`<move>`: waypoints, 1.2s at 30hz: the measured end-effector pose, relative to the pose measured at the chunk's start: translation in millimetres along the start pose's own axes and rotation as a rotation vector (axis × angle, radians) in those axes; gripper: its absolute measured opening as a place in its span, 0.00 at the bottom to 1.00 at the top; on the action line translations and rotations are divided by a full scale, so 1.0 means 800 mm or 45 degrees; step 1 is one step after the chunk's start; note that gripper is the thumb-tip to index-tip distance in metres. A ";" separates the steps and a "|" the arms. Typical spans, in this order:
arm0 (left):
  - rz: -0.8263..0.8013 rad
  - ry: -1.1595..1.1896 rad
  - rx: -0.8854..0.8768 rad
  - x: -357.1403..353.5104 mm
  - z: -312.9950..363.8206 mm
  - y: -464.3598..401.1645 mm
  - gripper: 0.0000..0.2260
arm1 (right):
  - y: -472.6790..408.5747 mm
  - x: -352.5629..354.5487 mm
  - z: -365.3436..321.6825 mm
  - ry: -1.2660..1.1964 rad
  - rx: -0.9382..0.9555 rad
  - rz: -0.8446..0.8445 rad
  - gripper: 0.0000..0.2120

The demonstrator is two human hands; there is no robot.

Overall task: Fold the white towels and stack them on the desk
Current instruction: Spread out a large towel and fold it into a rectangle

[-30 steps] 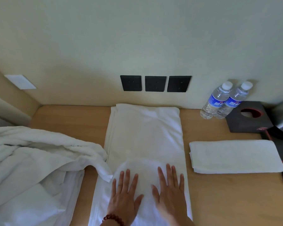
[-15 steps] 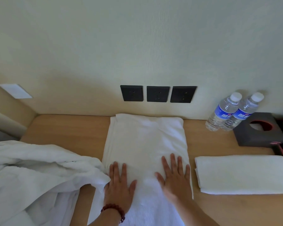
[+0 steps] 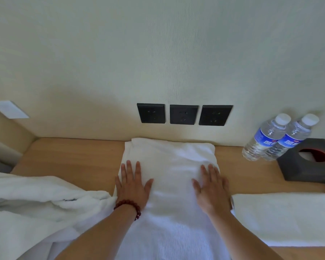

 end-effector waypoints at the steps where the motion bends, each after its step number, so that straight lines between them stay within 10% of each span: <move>1: 0.046 0.041 0.056 0.009 -0.004 -0.014 0.39 | -0.010 0.012 0.003 -0.092 -0.030 0.105 0.37; 4: 0.160 0.250 0.233 0.033 -0.013 -0.054 0.37 | -0.039 0.041 0.023 -0.341 -0.116 0.433 0.25; 9: 0.216 0.500 0.367 0.040 -0.017 -0.090 0.38 | -0.085 0.050 0.057 -0.655 -0.402 0.351 0.12; 23: -0.039 0.958 0.751 0.015 -0.018 -0.150 0.28 | -0.135 -0.006 0.047 -1.304 -0.870 -0.347 0.34; 36: 0.160 1.169 0.312 0.080 0.004 -0.152 0.02 | -0.140 0.055 0.037 -1.208 -0.640 -0.061 0.16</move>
Point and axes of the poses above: each hand's wrist, its own y-axis away from the middle knuckle, its own x-axis out of the back of the hand, z = x × y, the point moved 9 cm from there along -y, towards the middle knuckle, and after that the axes turned 6 degrees about z, right-handed, at the moved point
